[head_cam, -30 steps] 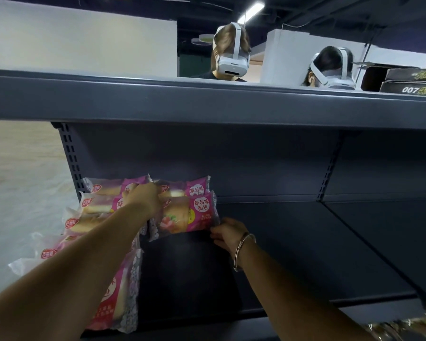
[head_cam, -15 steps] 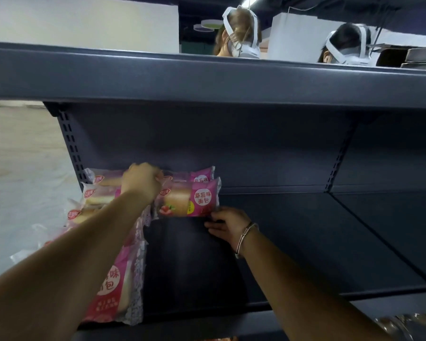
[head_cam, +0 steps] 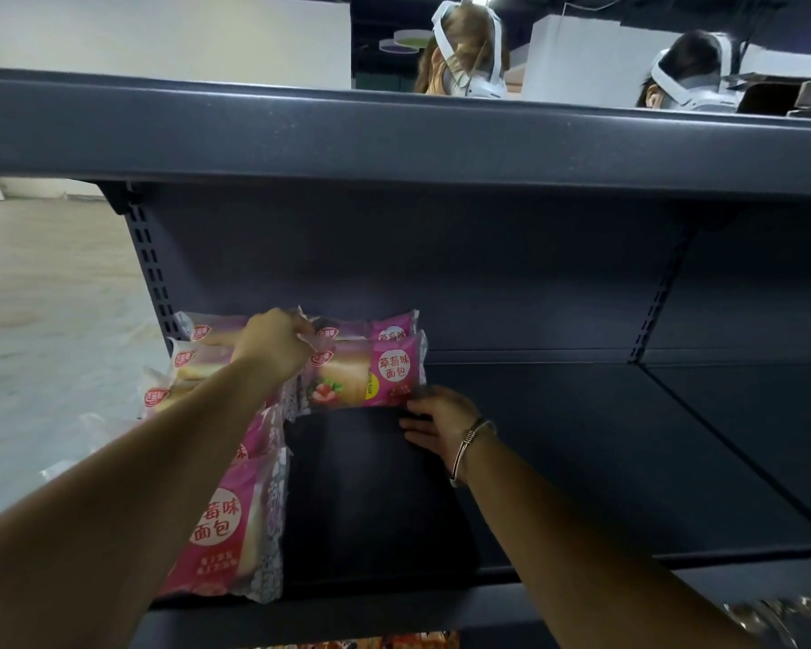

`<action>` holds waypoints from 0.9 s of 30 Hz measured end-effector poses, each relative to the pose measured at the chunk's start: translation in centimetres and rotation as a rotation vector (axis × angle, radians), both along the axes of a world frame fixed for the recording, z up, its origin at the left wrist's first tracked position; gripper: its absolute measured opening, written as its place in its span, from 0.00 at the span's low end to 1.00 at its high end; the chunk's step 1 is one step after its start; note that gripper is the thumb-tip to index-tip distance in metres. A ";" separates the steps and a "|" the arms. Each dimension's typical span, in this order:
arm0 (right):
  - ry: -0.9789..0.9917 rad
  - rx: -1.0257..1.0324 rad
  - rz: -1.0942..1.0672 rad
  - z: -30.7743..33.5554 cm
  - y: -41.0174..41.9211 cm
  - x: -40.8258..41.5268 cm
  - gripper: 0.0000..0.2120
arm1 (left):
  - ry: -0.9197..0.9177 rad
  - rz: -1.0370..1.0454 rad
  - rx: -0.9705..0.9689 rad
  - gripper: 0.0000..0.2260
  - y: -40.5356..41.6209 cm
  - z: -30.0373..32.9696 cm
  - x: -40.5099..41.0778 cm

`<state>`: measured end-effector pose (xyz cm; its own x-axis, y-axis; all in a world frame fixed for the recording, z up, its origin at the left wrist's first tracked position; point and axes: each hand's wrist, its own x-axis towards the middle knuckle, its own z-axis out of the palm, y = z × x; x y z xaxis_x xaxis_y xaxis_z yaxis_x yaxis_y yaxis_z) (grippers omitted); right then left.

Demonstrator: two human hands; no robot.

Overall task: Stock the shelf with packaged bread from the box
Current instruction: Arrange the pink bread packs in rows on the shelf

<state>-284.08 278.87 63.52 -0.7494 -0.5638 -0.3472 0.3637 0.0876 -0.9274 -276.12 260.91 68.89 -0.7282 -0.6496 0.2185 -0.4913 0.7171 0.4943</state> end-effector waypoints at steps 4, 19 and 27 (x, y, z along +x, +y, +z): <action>-0.006 0.003 -0.037 0.1 0.7 0.2 0.31 | 0.010 -0.004 -0.007 0.12 0.5 0.2 0.4; 0.115 0.092 0.047 3.3 5.2 5.3 0.35 | 0.086 0.026 -0.047 0.21 5.0 1.1 6.1; 0.155 0.032 0.210 3.2 11.2 10.9 0.22 | 0.220 -0.004 -0.216 0.15 12.6 -0.1 14.2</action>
<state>-273.23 290.07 66.74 -0.6627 -0.7031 -0.2578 0.1885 0.1765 -0.9661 -261.90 273.49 68.77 -0.6505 -0.5684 0.5038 -0.3867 0.8187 0.4244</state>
